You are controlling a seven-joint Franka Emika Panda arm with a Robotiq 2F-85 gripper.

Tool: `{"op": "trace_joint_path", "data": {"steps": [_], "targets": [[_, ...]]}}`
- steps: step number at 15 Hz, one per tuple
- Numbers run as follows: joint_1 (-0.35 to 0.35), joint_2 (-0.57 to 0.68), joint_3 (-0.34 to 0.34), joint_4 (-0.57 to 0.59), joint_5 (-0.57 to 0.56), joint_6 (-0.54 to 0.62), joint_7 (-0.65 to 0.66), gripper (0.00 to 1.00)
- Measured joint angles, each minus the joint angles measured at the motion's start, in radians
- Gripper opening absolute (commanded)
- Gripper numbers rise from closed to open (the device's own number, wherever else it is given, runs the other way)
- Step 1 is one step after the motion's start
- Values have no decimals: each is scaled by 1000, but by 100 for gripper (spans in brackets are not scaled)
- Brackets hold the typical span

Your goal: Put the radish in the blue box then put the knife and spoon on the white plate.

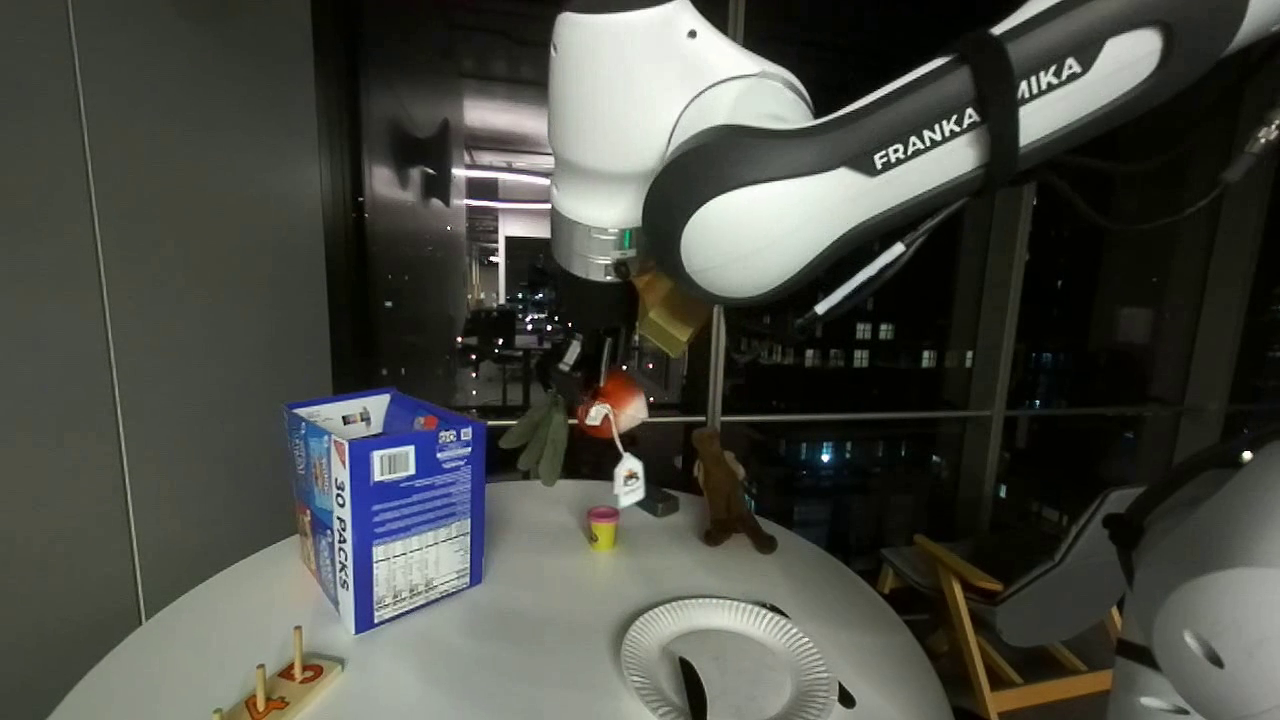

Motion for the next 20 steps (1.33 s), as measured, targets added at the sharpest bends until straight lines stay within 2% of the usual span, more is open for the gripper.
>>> {"op": "trace_joint_path", "data": {"steps": [4, 6, 9, 11, 15, 16, 17, 20], "targets": [[-38, 98, 73, 119, -275, 73, 122, 11], [-90, 171, 106, 203, -427, 103, 187, 11], [-94, 319, 87, 348, -603, 102, 244, 11], [-58, 432, 40, 440, -631, 109, 239, 11], [22, 651, -67, 598, -562, 193, 147, 11], [37, 694, -87, 635, -530, 205, 110, 41], [52, 731, -105, 670, -499, 209, 74, 42], [93, 799, -141, 755, -414, 208, -16, 63]]}}
